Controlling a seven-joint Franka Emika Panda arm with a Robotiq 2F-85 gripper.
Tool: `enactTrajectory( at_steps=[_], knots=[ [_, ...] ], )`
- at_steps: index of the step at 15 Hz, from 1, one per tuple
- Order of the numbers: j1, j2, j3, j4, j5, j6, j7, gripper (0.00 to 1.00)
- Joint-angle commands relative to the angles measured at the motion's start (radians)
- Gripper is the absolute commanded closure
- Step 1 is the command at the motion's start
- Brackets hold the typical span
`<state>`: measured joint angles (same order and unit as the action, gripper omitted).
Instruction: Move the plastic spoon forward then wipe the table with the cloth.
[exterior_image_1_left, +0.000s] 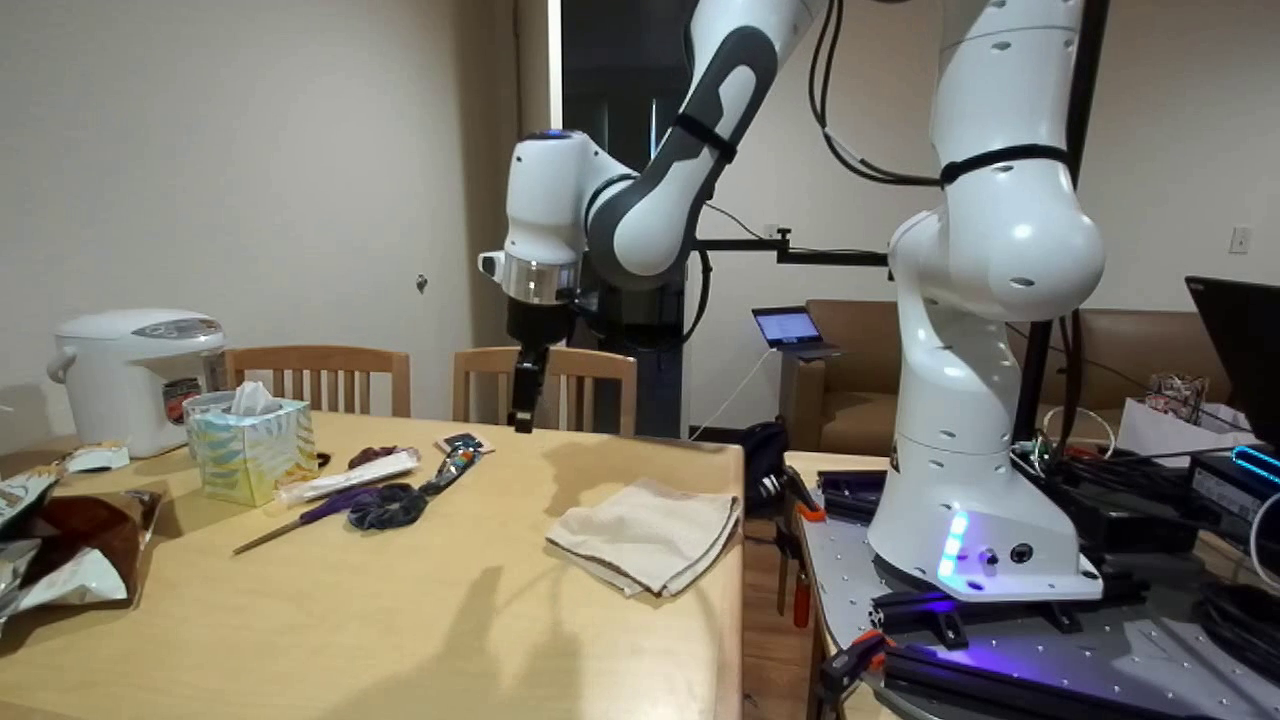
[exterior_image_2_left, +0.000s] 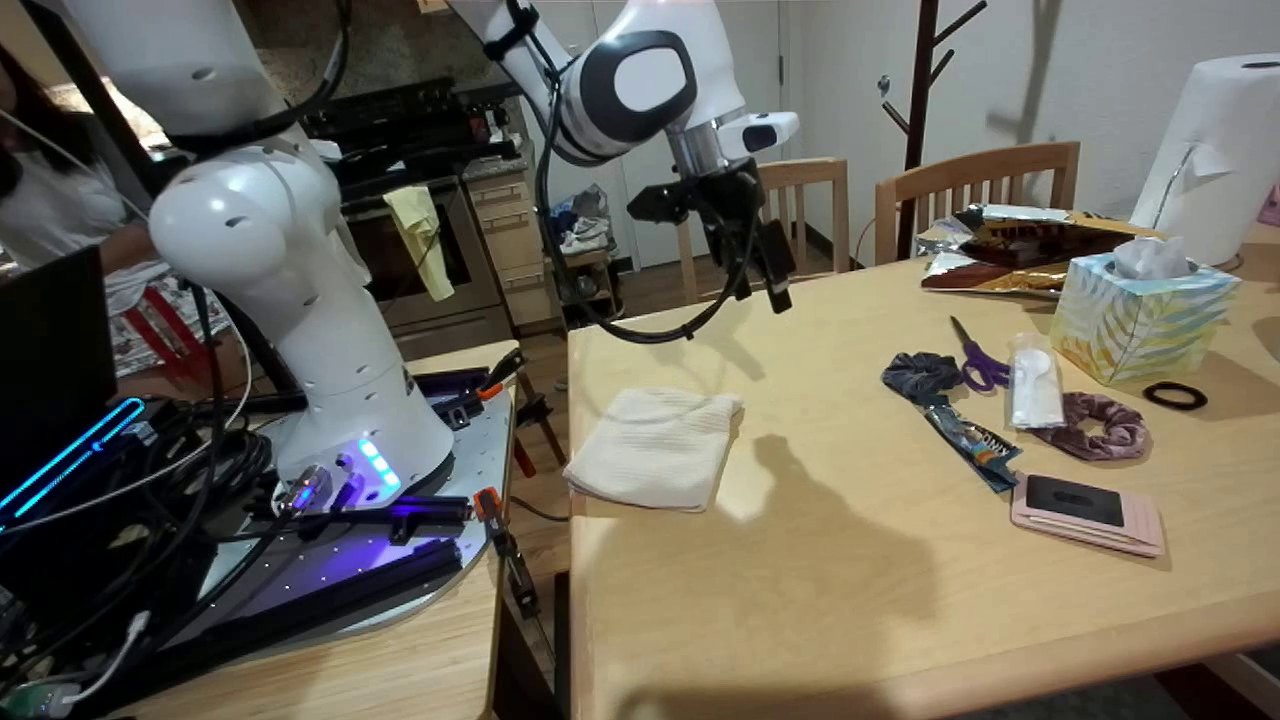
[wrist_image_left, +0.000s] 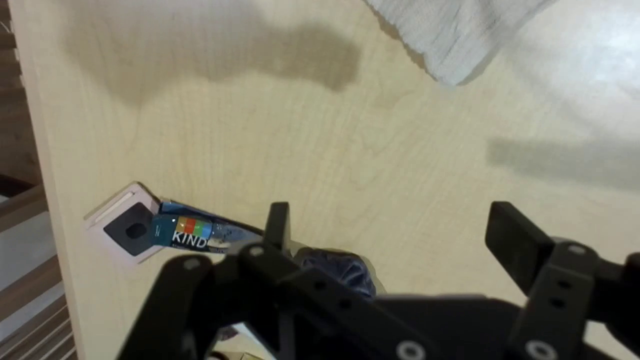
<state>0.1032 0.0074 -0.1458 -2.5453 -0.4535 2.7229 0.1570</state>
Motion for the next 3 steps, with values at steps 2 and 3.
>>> enactTrajectory(
  at_steps=[2,3],
  knots=[
    [-0.05,-0.044,0.073,-0.009,-0.026,0.027,-0.006,0.0],
    [-0.053,-0.03,0.081,0.001,0.0,0.004,-0.005,0.0]
  ],
)
